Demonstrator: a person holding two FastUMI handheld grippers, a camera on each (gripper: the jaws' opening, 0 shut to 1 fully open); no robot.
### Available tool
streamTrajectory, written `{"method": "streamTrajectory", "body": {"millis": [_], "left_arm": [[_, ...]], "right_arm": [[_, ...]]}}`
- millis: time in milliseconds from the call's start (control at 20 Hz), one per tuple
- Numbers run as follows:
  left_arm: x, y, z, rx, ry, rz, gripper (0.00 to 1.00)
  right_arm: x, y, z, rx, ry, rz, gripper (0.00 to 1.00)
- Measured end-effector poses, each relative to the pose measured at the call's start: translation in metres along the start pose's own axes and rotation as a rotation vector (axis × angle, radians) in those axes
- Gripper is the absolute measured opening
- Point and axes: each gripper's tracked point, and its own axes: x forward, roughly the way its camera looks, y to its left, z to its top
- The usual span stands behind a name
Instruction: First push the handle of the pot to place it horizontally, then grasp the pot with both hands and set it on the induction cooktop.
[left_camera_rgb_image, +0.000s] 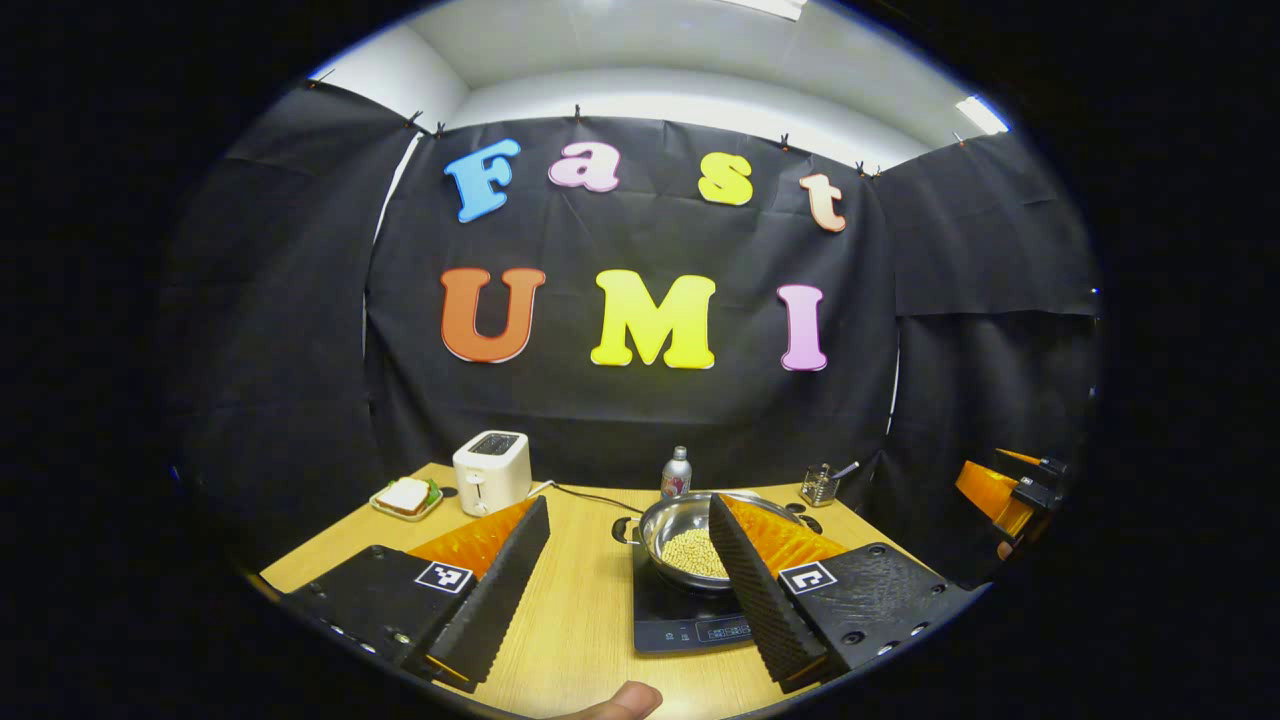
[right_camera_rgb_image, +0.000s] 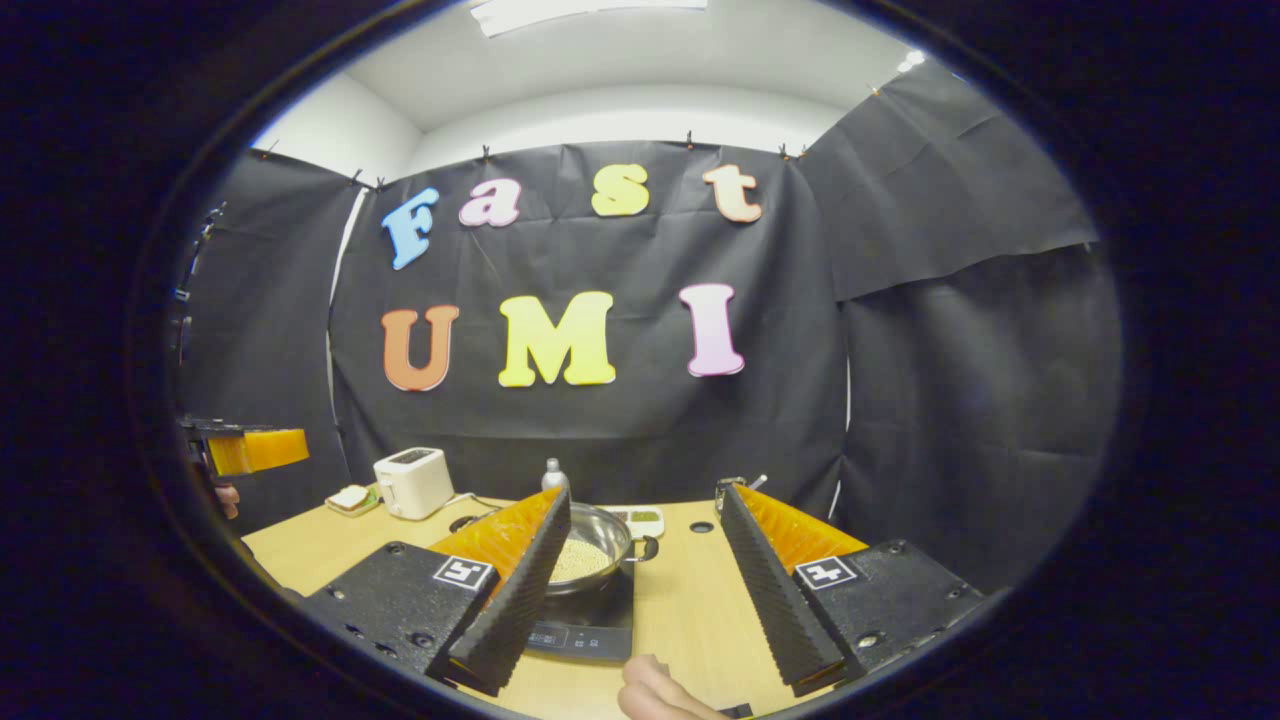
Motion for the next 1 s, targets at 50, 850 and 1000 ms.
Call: {"method": "streamTrajectory", "body": {"millis": [50,850,1000], "left_arm": [[-0.01,0.0,0.007,0.005,-0.014,0.0,0.95],[-0.101,-0.001,0.026,0.037,-0.113,-0.012,0.95],[-0.102,-0.001,0.025,0.035,-0.121,-0.002,0.95]], "right_arm": [[-0.011,0.001,0.009,0.004,-0.016,-0.003,0.95],[-0.099,-0.009,0.03,-0.021,-0.087,-0.073,0.95],[-0.1,-0.011,0.029,-0.017,-0.087,-0.072,0.95]]}}
